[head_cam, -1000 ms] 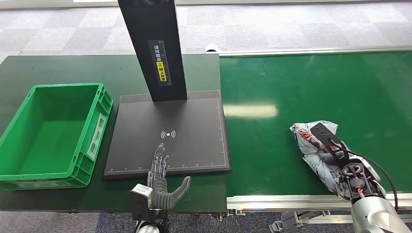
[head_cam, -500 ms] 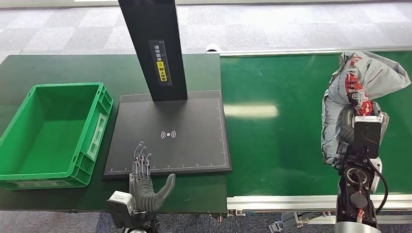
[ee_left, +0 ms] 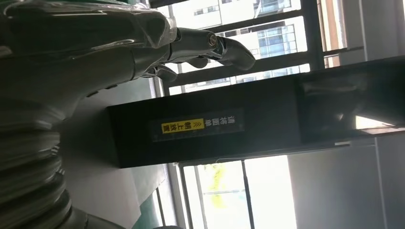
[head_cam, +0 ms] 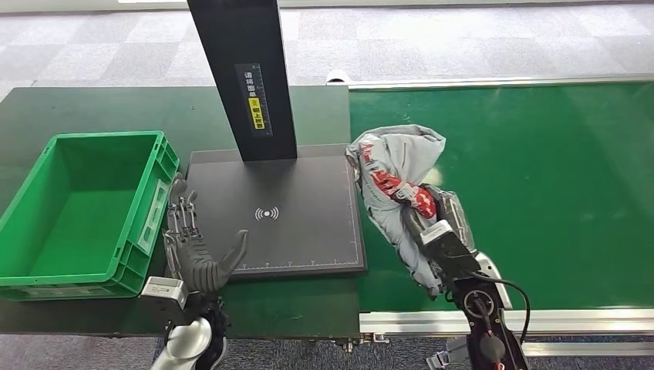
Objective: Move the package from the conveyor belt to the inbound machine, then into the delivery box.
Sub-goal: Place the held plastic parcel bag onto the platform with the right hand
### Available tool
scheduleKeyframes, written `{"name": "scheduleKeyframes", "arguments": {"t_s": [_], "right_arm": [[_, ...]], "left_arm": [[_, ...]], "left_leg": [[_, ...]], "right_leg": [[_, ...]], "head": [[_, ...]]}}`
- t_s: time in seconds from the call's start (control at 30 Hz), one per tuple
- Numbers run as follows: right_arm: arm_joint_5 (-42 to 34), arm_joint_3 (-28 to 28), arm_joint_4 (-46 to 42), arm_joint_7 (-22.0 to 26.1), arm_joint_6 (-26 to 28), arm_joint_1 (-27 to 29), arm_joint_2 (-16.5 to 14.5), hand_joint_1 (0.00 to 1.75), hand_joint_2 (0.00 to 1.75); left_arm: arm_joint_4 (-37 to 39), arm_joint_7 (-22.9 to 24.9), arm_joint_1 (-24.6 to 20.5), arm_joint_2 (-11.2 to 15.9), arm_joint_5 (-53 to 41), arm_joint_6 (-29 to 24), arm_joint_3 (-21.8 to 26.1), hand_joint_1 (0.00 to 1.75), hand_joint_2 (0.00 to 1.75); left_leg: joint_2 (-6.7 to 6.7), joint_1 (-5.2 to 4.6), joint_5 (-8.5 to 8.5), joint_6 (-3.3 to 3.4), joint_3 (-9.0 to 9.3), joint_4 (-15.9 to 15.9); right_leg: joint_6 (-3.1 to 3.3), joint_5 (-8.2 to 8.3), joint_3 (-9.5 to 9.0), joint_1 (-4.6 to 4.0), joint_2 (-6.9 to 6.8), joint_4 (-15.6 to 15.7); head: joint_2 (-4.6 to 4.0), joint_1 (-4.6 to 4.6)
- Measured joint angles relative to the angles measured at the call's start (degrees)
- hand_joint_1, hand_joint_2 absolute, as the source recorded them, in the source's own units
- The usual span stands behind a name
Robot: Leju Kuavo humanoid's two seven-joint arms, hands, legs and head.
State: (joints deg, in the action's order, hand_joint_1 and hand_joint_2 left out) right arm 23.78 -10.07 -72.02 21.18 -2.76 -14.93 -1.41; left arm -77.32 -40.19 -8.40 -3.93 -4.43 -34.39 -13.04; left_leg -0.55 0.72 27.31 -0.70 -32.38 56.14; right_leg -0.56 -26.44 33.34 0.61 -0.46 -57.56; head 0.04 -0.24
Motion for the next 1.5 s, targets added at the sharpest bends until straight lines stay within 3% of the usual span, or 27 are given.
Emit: {"name": "scheduleKeyframes", "arguments": {"t_s": [0.27,0.57,0.73,0.9,1.17,1.5], "right_arm": [[-0.6,-9.2,0.8,1.5,-8.7,-0.6,-1.3,1.75,1.75],[2.2,-15.9,1.8,0.4,-8.0,-5.2,-1.6,1.75,1.75],[5.7,-16.3,7.5,-3.2,-6.5,-13.7,-1.5,1.75,1.75],[7.5,-16.1,13.9,-3.3,-8.0,-22.0,-2.1,1.75,1.75],[8.0,-20.0,25.3,-4.3,-10.3,-32.2,-8.9,1.75,1.75],[7.6,-22.9,35.8,-4.8,-11.4,-36.1,-14.0,1.75,1.75]], "left_arm": [[-10.6,0.4,-1.0,1.8,-1.5,-2.7,3.7,0.00,1.75],[-20.6,0.9,0.8,2.1,-1.7,-1.4,9.9,0.00,1.75],[-23.4,0.3,1.8,1.8,-2.4,-0.2,11.6,0.00,1.75],[-24.4,0.1,1.8,1.5,-2.6,-0.2,11.9,0.00,1.75],[-24.5,0.3,0.2,1.4,-2.4,-0.6,11.9,0.00,1.75],[-24.4,0.7,-1.1,1.5,-2.4,-0.1,11.9,0.00,1.75]], "left_leg": [[0.10,-0.02,0.01,0.00,-0.04,0.0],[0.20,-0.01,0.01,-0.01,-0.03,0.0],[0.25,-0.06,-0.01,0.01,-0.02,0.0],[0.25,-0.06,-0.03,0.01,0.00,0.0],[0.51,0.02,-0.03,0.00,0.01,0.0],[0.52,-0.01,-0.03,0.00,0.00,0.0]], "right_leg": [[0.00,0.00,0.03,0.03,0.07,0.0],[0.01,0.01,0.03,0.01,0.13,0.0],[0.07,0.10,0.05,0.06,0.20,0.0],[0.09,0.12,0.04,0.06,0.21,0.0],[0.12,0.12,0.13,-0.04,0.41,0.0],[0.12,0.12,0.13,-0.01,0.41,0.0]], "head": [[-0.01,0.02],[-0.01,0.03],[-0.01,0.03],[-0.01,0.03],[0.00,0.03],[-0.01,0.04]]}}
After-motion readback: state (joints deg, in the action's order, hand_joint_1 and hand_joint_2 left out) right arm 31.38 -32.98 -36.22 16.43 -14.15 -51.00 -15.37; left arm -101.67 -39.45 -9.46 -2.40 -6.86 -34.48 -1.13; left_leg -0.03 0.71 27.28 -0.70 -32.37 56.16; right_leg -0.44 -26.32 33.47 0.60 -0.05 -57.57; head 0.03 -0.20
